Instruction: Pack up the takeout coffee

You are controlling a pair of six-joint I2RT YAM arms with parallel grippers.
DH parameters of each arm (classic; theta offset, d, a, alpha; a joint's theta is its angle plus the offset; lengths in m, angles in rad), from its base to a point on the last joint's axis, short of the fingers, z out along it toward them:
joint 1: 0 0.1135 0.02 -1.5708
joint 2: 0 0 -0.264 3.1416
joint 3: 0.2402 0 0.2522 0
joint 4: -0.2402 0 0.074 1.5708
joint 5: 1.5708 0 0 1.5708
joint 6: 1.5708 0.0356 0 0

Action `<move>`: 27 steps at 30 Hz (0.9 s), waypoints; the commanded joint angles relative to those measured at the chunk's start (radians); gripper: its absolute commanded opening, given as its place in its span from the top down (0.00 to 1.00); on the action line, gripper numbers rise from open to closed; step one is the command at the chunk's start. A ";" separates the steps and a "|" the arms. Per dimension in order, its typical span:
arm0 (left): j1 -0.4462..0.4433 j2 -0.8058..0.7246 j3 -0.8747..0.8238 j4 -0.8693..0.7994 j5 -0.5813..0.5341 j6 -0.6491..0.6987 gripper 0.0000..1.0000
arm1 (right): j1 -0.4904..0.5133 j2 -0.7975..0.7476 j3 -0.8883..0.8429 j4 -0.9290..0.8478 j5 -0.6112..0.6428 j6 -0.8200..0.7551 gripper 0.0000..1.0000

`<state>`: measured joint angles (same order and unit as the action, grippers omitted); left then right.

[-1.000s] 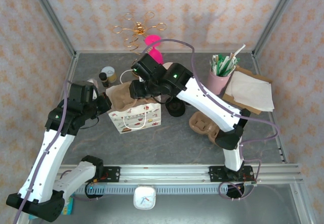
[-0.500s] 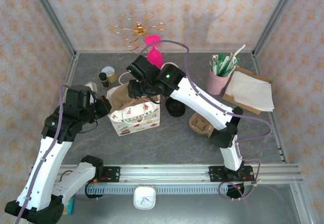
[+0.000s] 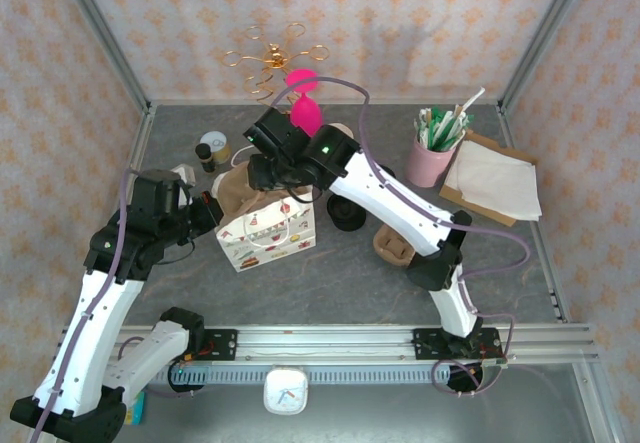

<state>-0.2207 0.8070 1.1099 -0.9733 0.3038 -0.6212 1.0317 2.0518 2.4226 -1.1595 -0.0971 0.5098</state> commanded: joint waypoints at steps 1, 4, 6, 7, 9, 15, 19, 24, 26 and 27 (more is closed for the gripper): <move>-0.008 -0.004 -0.002 -0.002 0.046 0.029 0.95 | -0.001 0.015 0.025 0.029 0.026 0.019 0.69; -0.009 -0.010 0.003 -0.005 0.014 0.016 0.95 | -0.001 0.028 0.024 0.005 0.020 0.009 0.69; -0.008 0.000 0.015 -0.014 -0.008 0.010 0.96 | 0.003 0.029 0.021 -0.021 0.027 0.002 0.69; -0.008 0.001 0.019 -0.014 -0.027 0.001 0.96 | 0.006 0.025 0.015 -0.035 0.032 -0.003 0.69; -0.009 0.007 0.026 -0.018 -0.058 -0.009 0.96 | 0.015 0.014 -0.004 -0.055 0.038 -0.004 0.70; -0.008 0.018 0.050 -0.013 -0.108 -0.040 0.96 | 0.031 -0.063 -0.136 -0.049 0.059 0.009 0.70; -0.008 0.030 0.044 0.012 -0.053 -0.031 0.96 | 0.031 -0.094 -0.175 -0.037 0.087 0.021 0.70; -0.022 0.017 0.031 0.045 0.052 -0.008 0.95 | 0.032 -0.043 -0.049 -0.047 0.080 0.027 0.70; -0.030 0.015 0.037 0.032 0.046 0.001 0.95 | 0.033 -0.031 -0.012 -0.039 0.105 0.030 0.69; -0.033 0.016 0.036 0.033 0.053 0.006 0.95 | 0.031 -0.028 -0.006 -0.035 0.121 0.033 0.69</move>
<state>-0.2432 0.8326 1.1252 -0.9627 0.3111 -0.6407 1.0595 2.0052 2.3627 -1.1820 -0.0429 0.5243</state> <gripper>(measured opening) 0.056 0.309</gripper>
